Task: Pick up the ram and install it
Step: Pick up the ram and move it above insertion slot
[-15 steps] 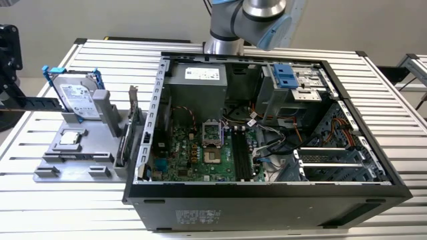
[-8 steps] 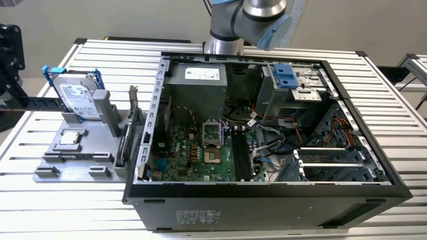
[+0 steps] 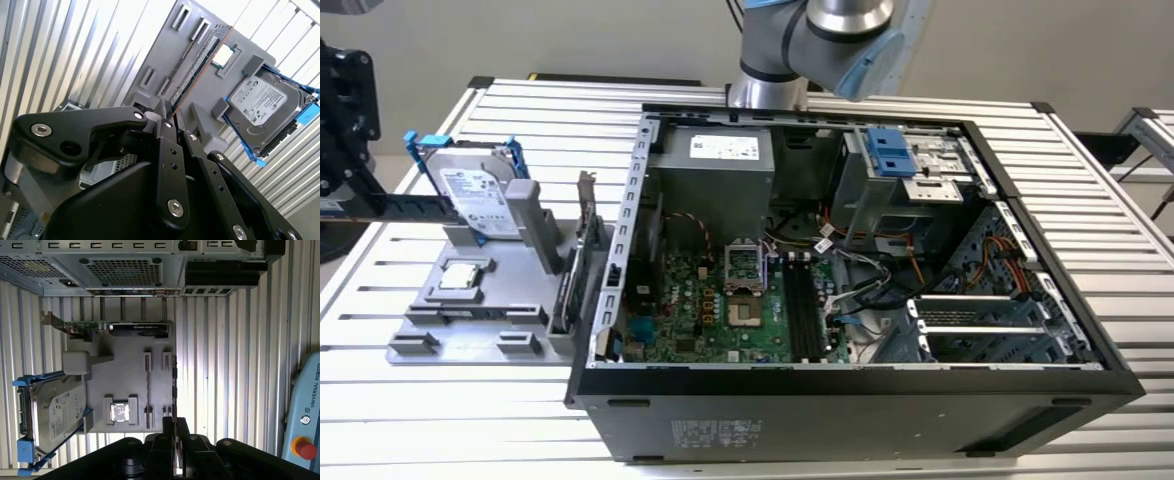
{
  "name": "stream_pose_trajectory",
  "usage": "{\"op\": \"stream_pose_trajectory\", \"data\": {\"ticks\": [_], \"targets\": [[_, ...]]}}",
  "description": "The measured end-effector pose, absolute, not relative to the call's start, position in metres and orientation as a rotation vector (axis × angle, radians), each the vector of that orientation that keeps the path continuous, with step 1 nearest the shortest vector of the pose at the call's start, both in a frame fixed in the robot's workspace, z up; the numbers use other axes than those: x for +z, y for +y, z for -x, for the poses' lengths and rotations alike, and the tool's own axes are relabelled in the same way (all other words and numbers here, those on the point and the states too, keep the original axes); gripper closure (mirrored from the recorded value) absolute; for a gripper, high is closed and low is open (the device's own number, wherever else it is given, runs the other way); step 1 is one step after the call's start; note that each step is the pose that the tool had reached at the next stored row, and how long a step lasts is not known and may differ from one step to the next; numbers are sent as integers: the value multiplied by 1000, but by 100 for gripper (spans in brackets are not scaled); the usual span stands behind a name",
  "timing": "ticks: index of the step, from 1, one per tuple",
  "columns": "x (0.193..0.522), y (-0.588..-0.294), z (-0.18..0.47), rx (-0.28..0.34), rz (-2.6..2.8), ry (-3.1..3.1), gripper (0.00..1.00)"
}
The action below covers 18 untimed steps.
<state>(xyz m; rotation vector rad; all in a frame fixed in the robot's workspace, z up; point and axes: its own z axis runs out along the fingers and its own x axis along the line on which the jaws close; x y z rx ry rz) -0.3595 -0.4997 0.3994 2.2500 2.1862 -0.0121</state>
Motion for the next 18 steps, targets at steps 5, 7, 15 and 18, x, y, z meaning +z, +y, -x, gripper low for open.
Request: {"op": "stream_pose_trajectory", "data": {"ticks": [5, 7, 15, 18], "targets": [[399, -500, 355, -12, -2250, 2186, 100], [399, -500, 352, -12, -2250, 2186, 100], [399, -500, 345, -12, -2250, 2186, 100], [399, -500, 341, -12, -2250, 2186, 100]]}}
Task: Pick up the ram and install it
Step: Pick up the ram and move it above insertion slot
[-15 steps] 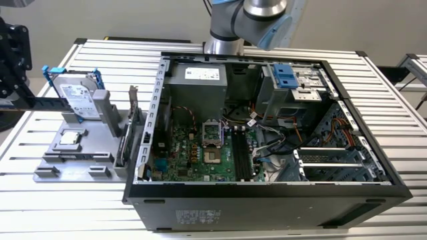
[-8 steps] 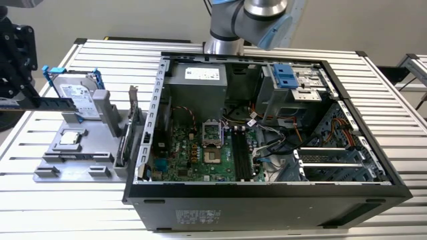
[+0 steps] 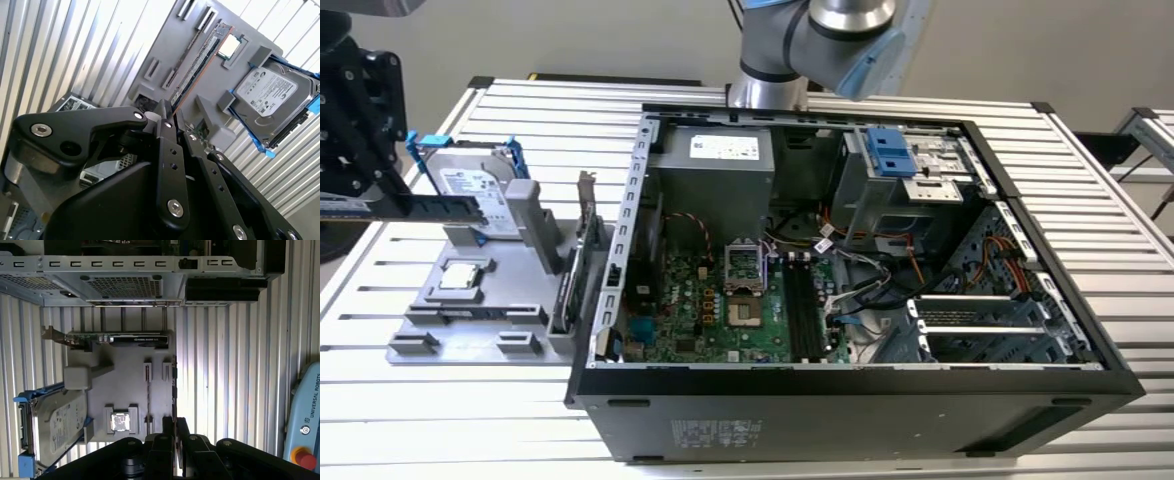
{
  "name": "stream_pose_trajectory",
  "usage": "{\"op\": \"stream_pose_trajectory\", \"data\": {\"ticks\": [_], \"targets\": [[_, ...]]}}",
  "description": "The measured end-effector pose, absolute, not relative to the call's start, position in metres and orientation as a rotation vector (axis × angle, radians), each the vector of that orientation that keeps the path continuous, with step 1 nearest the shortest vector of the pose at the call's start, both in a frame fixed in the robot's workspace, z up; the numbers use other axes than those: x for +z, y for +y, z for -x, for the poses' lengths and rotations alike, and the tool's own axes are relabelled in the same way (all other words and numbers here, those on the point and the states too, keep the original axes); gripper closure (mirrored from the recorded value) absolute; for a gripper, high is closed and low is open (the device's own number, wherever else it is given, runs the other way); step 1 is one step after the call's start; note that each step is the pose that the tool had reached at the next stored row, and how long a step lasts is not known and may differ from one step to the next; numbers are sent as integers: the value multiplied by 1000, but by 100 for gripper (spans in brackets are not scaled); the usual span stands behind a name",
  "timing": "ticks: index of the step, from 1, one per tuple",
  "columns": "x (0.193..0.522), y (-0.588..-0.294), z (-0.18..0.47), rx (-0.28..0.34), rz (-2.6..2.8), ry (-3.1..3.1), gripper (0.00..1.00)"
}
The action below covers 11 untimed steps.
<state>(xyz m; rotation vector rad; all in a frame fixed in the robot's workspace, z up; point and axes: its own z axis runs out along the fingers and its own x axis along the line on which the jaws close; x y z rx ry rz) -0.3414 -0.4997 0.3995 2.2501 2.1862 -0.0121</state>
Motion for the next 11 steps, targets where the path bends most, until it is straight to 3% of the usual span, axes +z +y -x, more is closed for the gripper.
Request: {"op": "stream_pose_trajectory", "data": {"ticks": [11], "targets": [[399, -500, 329, -12, -2250, 2186, 100]]}}
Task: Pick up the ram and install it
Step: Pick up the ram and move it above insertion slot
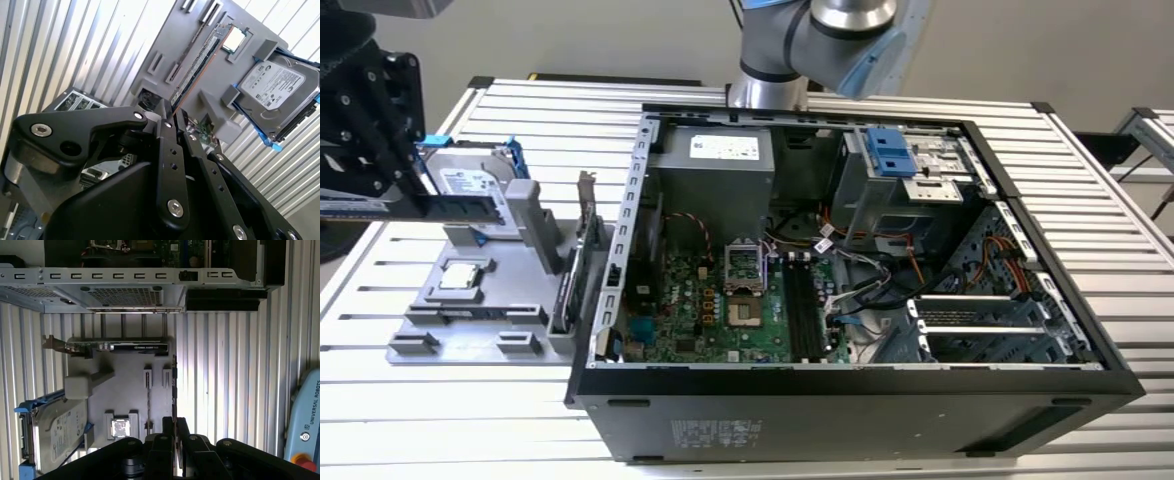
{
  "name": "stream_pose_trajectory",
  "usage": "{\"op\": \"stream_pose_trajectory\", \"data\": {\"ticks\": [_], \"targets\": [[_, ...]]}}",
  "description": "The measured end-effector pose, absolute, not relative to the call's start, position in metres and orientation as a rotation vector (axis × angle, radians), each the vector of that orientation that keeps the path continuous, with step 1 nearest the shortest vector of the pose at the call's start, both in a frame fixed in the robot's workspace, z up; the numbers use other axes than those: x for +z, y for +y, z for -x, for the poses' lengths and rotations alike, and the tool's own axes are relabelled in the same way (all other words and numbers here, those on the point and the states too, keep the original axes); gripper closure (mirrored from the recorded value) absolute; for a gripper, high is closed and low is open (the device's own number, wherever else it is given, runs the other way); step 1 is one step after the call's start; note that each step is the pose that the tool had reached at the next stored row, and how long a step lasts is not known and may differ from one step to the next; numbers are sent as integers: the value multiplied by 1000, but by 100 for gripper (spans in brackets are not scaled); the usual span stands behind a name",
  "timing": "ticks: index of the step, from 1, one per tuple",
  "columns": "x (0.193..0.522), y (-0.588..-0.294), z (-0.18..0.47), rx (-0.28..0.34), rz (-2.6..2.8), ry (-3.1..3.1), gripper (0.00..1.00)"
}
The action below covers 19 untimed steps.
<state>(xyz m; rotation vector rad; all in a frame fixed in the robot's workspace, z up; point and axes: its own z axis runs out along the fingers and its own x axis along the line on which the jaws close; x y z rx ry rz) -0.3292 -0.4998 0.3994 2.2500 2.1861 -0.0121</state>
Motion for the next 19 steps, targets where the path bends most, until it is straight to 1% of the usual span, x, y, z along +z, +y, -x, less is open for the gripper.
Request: {"op": "stream_pose_trajectory", "data": {"ticks": [19], "targets": [[399, -500, 308, -12, -2250, 2186, 100]]}}
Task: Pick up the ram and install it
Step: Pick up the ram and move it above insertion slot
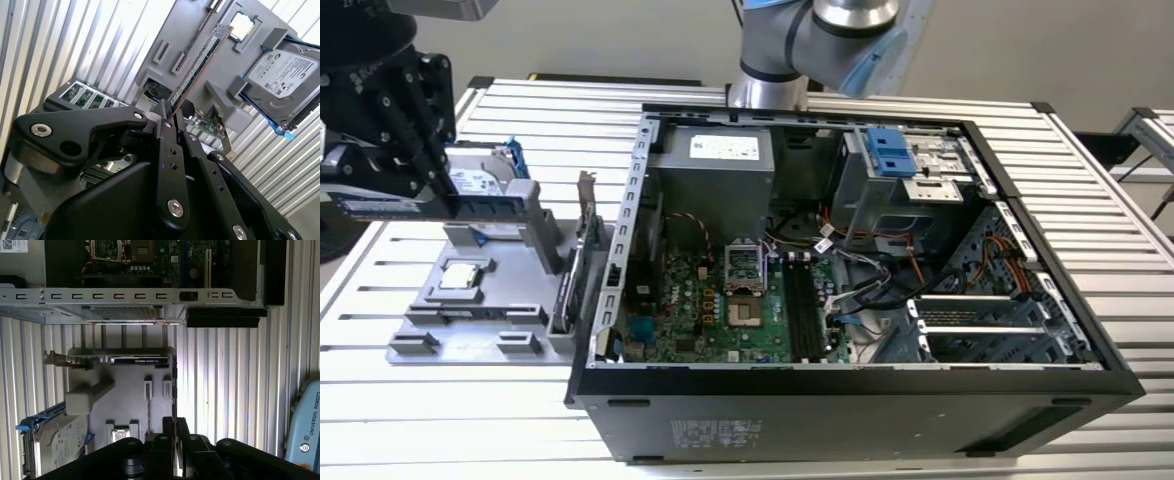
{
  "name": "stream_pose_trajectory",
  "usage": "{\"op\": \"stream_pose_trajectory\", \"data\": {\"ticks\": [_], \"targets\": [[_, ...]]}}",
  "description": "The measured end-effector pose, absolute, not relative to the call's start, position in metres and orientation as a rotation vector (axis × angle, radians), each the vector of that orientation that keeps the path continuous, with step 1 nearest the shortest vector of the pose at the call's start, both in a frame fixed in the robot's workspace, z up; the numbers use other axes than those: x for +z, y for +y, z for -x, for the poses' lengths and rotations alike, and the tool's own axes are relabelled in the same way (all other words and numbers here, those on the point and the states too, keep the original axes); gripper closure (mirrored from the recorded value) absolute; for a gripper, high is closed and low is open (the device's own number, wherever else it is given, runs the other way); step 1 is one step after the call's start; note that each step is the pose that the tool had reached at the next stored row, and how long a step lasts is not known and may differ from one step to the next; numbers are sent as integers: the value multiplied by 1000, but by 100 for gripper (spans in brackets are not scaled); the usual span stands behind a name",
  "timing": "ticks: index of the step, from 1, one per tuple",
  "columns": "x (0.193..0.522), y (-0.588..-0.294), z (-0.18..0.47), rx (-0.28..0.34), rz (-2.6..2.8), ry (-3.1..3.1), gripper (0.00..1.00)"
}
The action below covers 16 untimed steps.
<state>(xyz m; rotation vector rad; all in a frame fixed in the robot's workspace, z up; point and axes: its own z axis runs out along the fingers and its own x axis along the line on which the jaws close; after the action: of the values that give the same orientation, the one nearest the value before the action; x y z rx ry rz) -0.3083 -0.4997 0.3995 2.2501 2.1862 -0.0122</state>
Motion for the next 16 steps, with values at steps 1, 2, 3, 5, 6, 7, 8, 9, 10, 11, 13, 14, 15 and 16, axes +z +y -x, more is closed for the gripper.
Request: {"op": "stream_pose_trajectory", "data": {"ticks": [1, 2, 3, 5, 6, 7, 8, 9, 10, 11, 13, 14, 15, 16], "targets": [[399, -500, 307, -12, -2250, 2186, 100], [399, -500, 306, -12, -2250, 2186, 100], [399, -500, 305, -12, -2250, 2186, 100], [399, -500, 303, -12, -2250, 2186, 100], [399, -500, 302, -12, -2250, 2186, 100], [399, -500, 301, -12, -2250, 2186, 100], [399, -500, 300, -12, -2250, 2186, 100], [399, -500, 299, -12, -2250, 2186, 100], [399, -500, 298, -12, -2250, 2186, 100], [399, -500, 297, -12, -2250, 2186, 100], [399, -500, 295, -12, -2250, 2186, 100], [399, -500, 294, -12, -2250, 2186, 100], [399, -500, 293, -12, -2250, 2186, 100], [399, -500, 292, -12, -2250, 2186, 100]]}}
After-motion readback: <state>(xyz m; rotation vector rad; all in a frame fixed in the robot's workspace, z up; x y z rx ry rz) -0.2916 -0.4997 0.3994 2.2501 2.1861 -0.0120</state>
